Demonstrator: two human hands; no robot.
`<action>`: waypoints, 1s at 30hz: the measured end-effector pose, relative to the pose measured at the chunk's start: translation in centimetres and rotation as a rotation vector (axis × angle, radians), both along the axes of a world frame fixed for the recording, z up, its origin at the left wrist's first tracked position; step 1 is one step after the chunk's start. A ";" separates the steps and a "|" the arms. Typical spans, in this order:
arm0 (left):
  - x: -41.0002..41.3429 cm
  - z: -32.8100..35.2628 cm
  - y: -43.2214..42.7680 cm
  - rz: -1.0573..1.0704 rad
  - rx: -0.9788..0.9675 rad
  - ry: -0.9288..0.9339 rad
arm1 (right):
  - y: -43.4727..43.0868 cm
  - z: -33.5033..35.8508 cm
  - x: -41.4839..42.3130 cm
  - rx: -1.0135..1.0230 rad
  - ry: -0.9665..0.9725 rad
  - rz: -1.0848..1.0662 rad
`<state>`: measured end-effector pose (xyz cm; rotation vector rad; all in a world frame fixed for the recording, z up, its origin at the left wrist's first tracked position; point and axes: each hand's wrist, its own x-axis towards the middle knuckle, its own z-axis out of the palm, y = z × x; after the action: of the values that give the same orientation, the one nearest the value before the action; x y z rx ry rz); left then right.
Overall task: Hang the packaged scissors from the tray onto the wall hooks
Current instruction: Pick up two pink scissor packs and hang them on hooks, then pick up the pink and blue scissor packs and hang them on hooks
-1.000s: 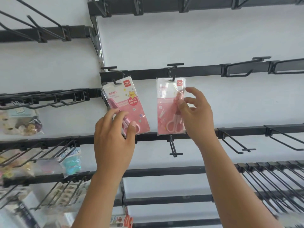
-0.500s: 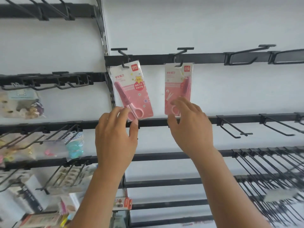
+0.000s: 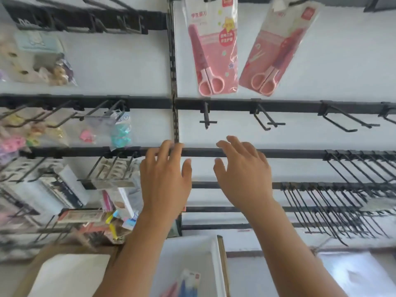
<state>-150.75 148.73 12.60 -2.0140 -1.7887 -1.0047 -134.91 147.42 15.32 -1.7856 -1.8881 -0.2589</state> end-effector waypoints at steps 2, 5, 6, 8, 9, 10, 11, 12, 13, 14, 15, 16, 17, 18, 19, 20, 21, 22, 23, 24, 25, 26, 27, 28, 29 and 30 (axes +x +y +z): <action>-0.4 -2.2 -0.4 0.014 -0.065 0.019 | -0.3 -2.3 -0.5 -0.071 0.007 0.015; -0.5 -5.4 -1.2 0.022 -0.147 0.034 | -0.5 -5.8 -0.7 -0.178 0.015 0.042; -0.4 -6.4 -1.5 0.028 -0.171 0.045 | -0.5 -7.0 -0.6 -0.224 0.016 0.052; 0.0 -8.4 -2.1 0.046 -0.217 0.062 | -0.6 -9.3 -0.2 -0.323 0.019 0.074; 0.2 -9.4 -2.4 0.059 -0.242 0.078 | -0.6 -10.5 0.1 -0.373 0.017 0.082; 0.4 -10.5 -2.7 0.076 -0.271 0.100 | -0.6 -11.7 0.3 -0.418 0.013 0.093; 0.6 -11.5 -3.0 0.095 -0.301 0.118 | -0.7 -13.0 0.6 -0.460 0.014 0.104; 0.8 -12.5 -3.2 0.112 -0.331 0.127 | -0.8 -14.1 0.8 -0.498 0.022 0.115; 0.9 -13.3 -3.5 0.126 -0.366 0.130 | -0.8 -15.2 1.0 -0.542 0.032 0.129; 1.2 -14.2 -3.9 0.143 -0.408 0.132 | -1.0 -16.3 1.2 -0.592 0.039 0.145; 1.3 -15.1 -4.2 0.154 -0.456 0.135 | -1.1 -17.5 1.3 -0.644 0.039 0.161; 1.3 -16.1 -4.6 0.160 -0.499 0.139 | -1.2 -18.6 1.4 -0.695 0.037 0.174; 1.3 -17.1 -4.9 0.162 -0.539 0.142 | -1.4 -19.7 1.4 -0.744 0.038 0.182; 1.1 -18.1 -5.2 0.169 -0.580 0.144 | -1.6 -20.7 1.4 -0.788 0.039 0.189; 1.0 -19.1 -5.5 0.179 -0.617 0.146 | -1.9 -21.7 1.3 -0.821 0.038 0.195; 0.8 -20.1 -5.8 0.188 -0.652 0.148 | -2.2 -22.7 1.2 -0.847 0.036 0.200; 0.5 -21.0 -6.0 0.191 -0.681 0.144 | -2.5 -23.6 1.1 -0.872 0.031 0.204; 0.3 -21.9 -6.1 0.188 -0.709 0.134 | -2.8 -24.4 0.9 -0.895 0.025 0.204; -0.1 -22.6 -6.2 0.180 -0.733 0.120 | -3.0 -25.1 0.6 -0.915 0.019 0.200; -0.4 -23.3 -6.3 0.168 -0.747 0.105 | -3.1 -25.7 0.3 -0.927 0.019 0.192; -0.8 -24.0 -6.2 0.152 -0.755 0.091 | -3.2 -26.3 -0.1 -0.931 0.028 0.183; -1.3 -24.6 -6.1 0.135 -0.757 0.080 | -3.2 -26.9 -0.6 -0.932 0.050 0.174; -1.8 -25.3 -6.0 0.115 -0.758 0.069 | -3.2 -27.5 -1.1 -0.931 0.083 0.161; -2.3 -26.0 -5.9 0.091 -0.757 0.054 | -3.2 -28.1 -1.7 -0.926 0.127 0.147; -2.8 -26.8 -5.7 0.065 -0.751 0.032 | -3.2 -28.7 -2.3 -0.914 0.179 0.133; -3.3 -27.6 -5.5 0.041 -0.744 0.006 | -3.3 -29.4 -2.9 -0.902 0.232 0.121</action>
<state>-154.06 143.23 -15.04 -2.3294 -2.4315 -0.3196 -137.80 144.09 -14.10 -2.0721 -2.0743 0.9456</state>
